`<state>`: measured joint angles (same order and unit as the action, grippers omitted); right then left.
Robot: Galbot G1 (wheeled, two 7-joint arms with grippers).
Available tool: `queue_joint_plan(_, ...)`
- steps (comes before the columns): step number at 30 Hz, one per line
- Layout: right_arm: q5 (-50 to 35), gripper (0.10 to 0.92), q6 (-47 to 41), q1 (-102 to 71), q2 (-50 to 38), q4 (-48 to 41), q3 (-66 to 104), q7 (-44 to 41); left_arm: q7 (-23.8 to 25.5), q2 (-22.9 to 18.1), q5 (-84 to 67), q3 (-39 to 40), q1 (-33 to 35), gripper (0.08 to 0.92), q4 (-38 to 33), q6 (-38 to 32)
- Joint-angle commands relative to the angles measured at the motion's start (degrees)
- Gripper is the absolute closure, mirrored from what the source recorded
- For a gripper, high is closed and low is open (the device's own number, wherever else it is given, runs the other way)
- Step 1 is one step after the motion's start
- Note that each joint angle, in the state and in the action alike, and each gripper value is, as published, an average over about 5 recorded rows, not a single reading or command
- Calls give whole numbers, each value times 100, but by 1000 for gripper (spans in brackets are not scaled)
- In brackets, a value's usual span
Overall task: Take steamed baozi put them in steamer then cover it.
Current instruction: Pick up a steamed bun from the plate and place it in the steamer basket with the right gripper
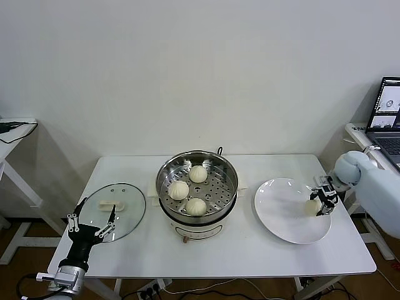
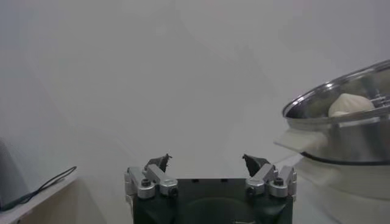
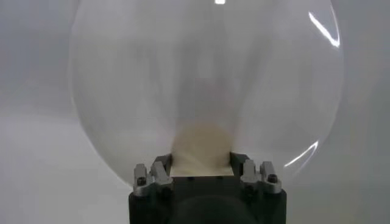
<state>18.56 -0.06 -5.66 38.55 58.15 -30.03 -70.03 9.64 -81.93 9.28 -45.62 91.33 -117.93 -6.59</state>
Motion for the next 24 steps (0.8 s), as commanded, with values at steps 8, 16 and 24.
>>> queue_joint_plan(8, -3262, 364, -1590, 2948, -1725, 2768, -2858, -40, 21, 18, -10, 41, -18, 177, -76, -24)
queue_joint_plan(16, -4674, 364, -2164, 5869, -1345, 3739, -5397, 254, 49, 63, -40, 58, -40, 177, -101, -61)
queue_joint_plan(24, -6040, 364, -2673, 7005, 14, 3968, -6299, 765, 61, 85, -144, -15, -69, 177, -153, -63)
